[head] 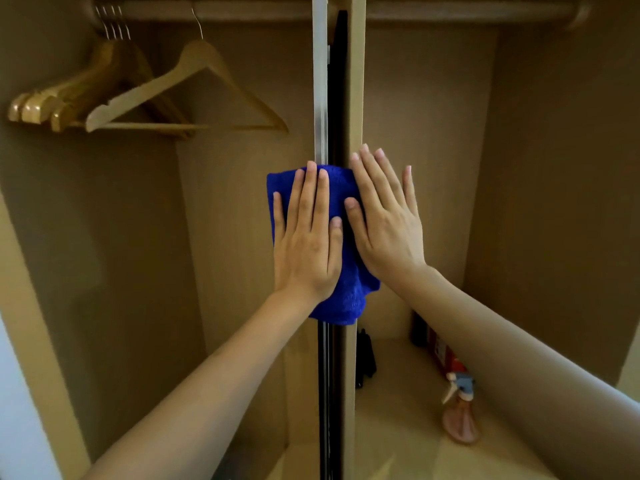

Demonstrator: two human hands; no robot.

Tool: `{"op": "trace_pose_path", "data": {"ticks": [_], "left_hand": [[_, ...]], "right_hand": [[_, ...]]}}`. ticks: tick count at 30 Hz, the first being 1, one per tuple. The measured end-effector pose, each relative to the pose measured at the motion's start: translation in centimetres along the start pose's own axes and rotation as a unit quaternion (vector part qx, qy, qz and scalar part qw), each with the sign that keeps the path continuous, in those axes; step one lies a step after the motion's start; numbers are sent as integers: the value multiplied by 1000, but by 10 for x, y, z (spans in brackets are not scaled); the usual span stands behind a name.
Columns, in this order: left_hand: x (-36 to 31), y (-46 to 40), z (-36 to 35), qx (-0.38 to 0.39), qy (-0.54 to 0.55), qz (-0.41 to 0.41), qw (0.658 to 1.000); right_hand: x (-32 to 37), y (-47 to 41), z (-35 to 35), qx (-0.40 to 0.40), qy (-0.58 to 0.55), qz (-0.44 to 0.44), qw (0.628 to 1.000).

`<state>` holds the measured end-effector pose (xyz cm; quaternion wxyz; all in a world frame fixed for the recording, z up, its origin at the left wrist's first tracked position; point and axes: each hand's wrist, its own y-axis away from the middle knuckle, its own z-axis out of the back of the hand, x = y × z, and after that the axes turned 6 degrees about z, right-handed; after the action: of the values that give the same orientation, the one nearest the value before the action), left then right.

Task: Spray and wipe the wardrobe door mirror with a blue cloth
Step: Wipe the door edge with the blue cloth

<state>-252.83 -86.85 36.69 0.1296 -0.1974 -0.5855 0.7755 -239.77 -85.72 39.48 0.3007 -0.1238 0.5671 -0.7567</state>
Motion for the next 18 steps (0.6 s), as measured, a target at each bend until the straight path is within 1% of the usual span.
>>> {"op": "trace_pose_path", "data": {"ticks": [4,7,15,18], "left_hand": [[2,21,-7,-4,8,0,1000],[7,53,-14,0,14,-1,1000],[24,158,-39,18,14,5,1000],[31,178,-44,19,20,-7,1000]], "right_hand": [[3,20,-8,7,3,8,1000],[8,50,-16,15,-9,-2,1000],[25,144,-47,71,-24,-13,997],[28,168,-57,67,-42,-17,997]]}}
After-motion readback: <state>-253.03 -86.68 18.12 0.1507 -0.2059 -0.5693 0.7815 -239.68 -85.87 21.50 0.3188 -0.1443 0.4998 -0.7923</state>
